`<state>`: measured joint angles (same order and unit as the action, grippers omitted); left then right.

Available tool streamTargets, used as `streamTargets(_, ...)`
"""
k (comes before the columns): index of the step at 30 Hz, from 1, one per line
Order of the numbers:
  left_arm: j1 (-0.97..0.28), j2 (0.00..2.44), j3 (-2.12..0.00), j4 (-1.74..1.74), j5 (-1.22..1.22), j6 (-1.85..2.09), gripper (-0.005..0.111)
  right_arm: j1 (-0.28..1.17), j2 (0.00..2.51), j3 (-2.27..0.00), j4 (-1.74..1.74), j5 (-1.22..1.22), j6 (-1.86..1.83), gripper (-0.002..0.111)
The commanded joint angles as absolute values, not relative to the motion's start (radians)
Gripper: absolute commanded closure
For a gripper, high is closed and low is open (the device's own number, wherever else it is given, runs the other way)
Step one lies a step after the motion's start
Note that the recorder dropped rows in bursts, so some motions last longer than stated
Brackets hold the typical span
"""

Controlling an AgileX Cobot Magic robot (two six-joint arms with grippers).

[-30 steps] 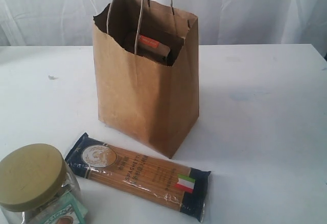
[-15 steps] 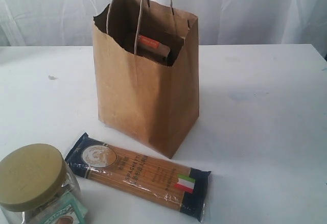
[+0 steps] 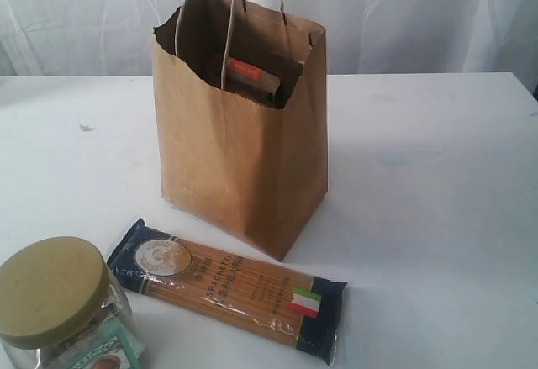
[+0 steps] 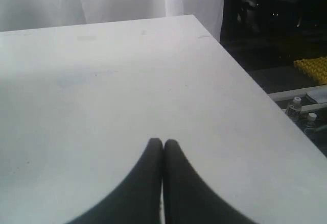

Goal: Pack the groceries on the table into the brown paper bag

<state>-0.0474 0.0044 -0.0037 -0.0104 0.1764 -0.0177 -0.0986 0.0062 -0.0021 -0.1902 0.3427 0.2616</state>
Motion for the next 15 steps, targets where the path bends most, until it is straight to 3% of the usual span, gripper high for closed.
streamTargets(1,-0.051,0.0,0.0,-0.077,0.115,-0.061,0.107,-0.106,0.0,0.0,-0.194,0.343,0.266,0.108)
streamTargets(8,-0.051,0.0,0.0,-0.262,-0.387,-0.225,0.107,-0.106,0.0,0.0,-0.194,0.343,0.266,0.108)
streamTargets(15,-0.051,0.0,0.0,-0.261,-0.694,-0.236,0.107,-0.106,0.0,0.0,-0.194,0.343,0.266,0.108)
